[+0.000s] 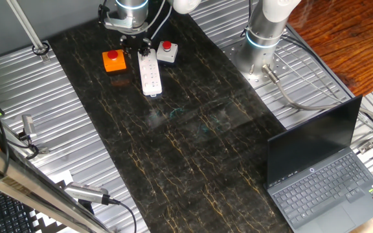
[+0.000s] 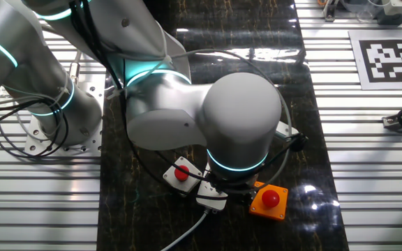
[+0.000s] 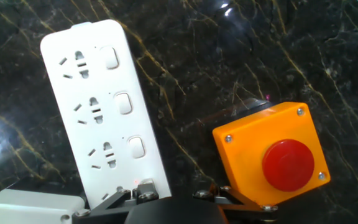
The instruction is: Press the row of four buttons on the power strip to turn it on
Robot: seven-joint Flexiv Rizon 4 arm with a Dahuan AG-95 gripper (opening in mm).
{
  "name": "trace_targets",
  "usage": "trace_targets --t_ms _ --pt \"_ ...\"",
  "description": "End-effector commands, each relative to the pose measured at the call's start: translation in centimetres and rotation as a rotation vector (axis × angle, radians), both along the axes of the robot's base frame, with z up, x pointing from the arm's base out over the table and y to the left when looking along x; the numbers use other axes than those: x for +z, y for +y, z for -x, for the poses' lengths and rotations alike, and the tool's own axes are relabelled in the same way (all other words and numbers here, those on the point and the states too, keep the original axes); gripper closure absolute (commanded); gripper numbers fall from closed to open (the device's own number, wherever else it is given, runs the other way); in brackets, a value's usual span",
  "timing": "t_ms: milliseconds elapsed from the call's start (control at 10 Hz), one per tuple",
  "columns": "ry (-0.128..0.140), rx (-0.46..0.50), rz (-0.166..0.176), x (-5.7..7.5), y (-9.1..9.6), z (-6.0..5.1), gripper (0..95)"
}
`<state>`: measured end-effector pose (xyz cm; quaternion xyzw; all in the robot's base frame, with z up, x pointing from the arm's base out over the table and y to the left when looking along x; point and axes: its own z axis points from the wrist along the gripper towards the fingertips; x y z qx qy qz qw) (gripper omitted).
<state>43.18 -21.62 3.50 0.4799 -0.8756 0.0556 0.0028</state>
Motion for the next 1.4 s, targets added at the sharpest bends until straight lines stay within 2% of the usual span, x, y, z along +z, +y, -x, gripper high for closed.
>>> trace_targets --t_ms 100,200,400,500,600,1000,1400 --pt "-0.002 0.001 0.001 -1.2 -0.1 0.0 57.0" --pt "0.005 0.002 -0.009 -0.7 -0.1 0.0 57.0" --pt "0.025 -0.009 -0.004 1.3 0.6 0.1 57.0" --pt "0.024 -0.010 0.001 2.1 1.1 0.2 57.0" --pt "0.021 -0.010 0.002 2.4 1.4 0.1 57.0" --pt "0.013 -0.036 0.002 1.7 2.8 -0.5 57.0" --pt "0.009 -0.044 0.004 1.2 3.3 -0.9 57.0"
